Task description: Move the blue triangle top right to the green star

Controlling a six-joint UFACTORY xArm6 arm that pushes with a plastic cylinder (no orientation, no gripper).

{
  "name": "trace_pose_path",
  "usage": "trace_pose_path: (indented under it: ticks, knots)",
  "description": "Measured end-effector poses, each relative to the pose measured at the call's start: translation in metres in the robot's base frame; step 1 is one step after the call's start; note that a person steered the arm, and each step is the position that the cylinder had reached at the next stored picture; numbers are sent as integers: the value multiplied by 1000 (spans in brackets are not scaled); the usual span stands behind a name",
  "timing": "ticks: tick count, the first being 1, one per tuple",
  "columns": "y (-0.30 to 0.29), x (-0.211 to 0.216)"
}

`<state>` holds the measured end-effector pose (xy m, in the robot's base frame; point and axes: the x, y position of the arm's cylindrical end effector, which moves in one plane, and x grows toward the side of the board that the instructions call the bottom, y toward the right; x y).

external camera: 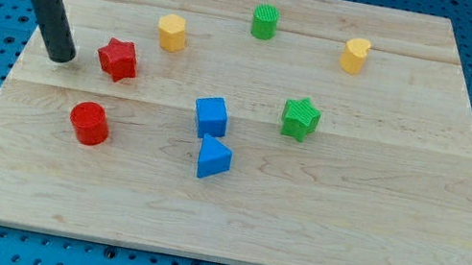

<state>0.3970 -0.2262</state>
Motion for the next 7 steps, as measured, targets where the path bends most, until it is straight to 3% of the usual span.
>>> trace_pose_path:
  ticks: [2, 3, 4, 5, 6, 7]
  knots:
    - [77, 19]
    - [73, 19]
    - [-19, 56]
    - [-34, 132]
    - [23, 145]
    - [26, 112]
